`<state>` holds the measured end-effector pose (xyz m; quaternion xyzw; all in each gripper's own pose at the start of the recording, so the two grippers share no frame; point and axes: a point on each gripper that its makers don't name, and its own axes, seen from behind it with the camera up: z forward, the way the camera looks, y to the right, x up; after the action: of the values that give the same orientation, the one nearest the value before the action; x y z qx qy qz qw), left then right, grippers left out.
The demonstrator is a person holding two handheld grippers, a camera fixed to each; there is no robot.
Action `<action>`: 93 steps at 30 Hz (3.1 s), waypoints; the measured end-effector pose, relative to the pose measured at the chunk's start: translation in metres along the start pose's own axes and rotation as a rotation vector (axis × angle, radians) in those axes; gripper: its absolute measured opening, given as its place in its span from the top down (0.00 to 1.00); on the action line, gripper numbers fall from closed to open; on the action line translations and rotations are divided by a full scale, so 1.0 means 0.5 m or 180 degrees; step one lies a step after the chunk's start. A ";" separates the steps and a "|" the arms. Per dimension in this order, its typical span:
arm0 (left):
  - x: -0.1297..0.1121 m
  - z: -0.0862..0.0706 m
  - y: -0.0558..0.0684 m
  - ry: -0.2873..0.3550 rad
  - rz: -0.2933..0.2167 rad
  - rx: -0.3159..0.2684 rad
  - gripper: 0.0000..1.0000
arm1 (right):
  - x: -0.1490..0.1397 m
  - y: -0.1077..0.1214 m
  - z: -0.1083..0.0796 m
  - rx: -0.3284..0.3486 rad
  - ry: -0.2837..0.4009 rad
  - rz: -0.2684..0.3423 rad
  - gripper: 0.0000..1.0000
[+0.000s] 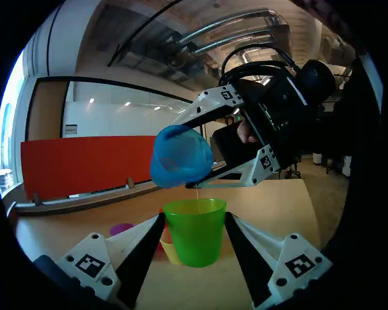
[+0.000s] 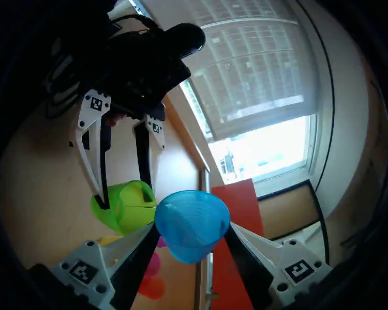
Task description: Pour water
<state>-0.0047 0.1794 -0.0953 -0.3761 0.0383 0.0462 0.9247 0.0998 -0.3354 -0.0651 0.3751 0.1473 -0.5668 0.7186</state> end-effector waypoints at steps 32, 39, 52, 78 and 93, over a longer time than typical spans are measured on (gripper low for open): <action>0.003 0.000 0.000 0.0009 0.0000 -0.0003 0.16 | 0.002 -0.007 -0.002 -0.0004 -0.0018 -0.0157 0.12; 0.002 0.000 -0.002 0.0003 0.0001 -0.0002 0.16 | 0.002 -0.009 -0.002 -0.0006 -0.0027 -0.0195 0.11; 0.000 -0.001 -0.004 0.0000 0.0002 0.0004 0.16 | 0.003 -0.007 -0.005 -0.0019 -0.0030 -0.0258 0.11; -0.001 -0.002 -0.007 0.0007 -0.0007 0.0017 0.16 | 0.002 -0.009 -0.001 -0.0020 -0.0025 -0.0392 0.11; -0.002 -0.002 -0.005 0.0008 -0.0011 0.0013 0.16 | 0.007 -0.009 -0.002 -0.0031 -0.0022 -0.0448 0.11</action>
<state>-0.0055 0.1768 -0.0939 -0.3742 0.0389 0.0442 0.9255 0.0971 -0.3375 -0.0695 0.3583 0.1735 -0.6165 0.6792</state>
